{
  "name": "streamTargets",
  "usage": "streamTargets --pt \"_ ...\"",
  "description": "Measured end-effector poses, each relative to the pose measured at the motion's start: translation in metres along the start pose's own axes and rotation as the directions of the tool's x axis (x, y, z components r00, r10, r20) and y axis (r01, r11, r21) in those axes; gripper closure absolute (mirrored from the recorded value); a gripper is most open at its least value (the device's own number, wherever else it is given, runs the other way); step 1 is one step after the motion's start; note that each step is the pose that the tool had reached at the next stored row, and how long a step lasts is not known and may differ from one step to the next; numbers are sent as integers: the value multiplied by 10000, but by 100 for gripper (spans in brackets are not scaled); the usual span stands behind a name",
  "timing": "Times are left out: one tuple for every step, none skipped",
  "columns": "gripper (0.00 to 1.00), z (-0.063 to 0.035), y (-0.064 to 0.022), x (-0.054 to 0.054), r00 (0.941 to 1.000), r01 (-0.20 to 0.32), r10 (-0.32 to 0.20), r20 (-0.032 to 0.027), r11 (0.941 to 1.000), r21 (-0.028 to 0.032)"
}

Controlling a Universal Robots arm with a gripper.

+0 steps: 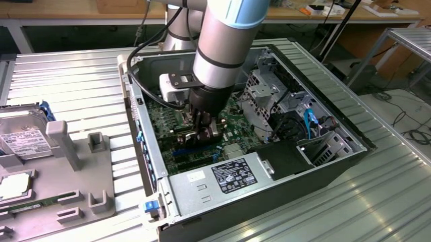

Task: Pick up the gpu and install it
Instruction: 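Insert the gpu into the slot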

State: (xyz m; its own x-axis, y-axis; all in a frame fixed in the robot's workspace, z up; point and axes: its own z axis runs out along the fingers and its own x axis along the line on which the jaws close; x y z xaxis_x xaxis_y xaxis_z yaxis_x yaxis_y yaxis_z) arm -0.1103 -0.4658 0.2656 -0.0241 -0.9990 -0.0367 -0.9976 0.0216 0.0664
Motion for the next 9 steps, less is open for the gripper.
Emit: streamTargets --pt "73 3 -1 -1 10000 3 -3 1 10000 1" --pt "73 5 0 -1 10000 12 -12 0 10000 0" --pt "73 6 0 -1 10000 27 -27 -2 10000 -1" --pt "73 9 0 -5 10000 38 -38 0 10000 0" --pt "73 8 0 -8 10000 59 -59 -2 10000 -1" --pt "73 8 0 -8 10000 62 -62 -3 10000 -2" --pt "73 8 0 -8 10000 63 -63 -4 10000 -2" --pt "73 9 0 -8 10000 63 -63 -6 10000 -3" --pt "73 14 0 -9 10000 63 -63 -3 10000 -2"
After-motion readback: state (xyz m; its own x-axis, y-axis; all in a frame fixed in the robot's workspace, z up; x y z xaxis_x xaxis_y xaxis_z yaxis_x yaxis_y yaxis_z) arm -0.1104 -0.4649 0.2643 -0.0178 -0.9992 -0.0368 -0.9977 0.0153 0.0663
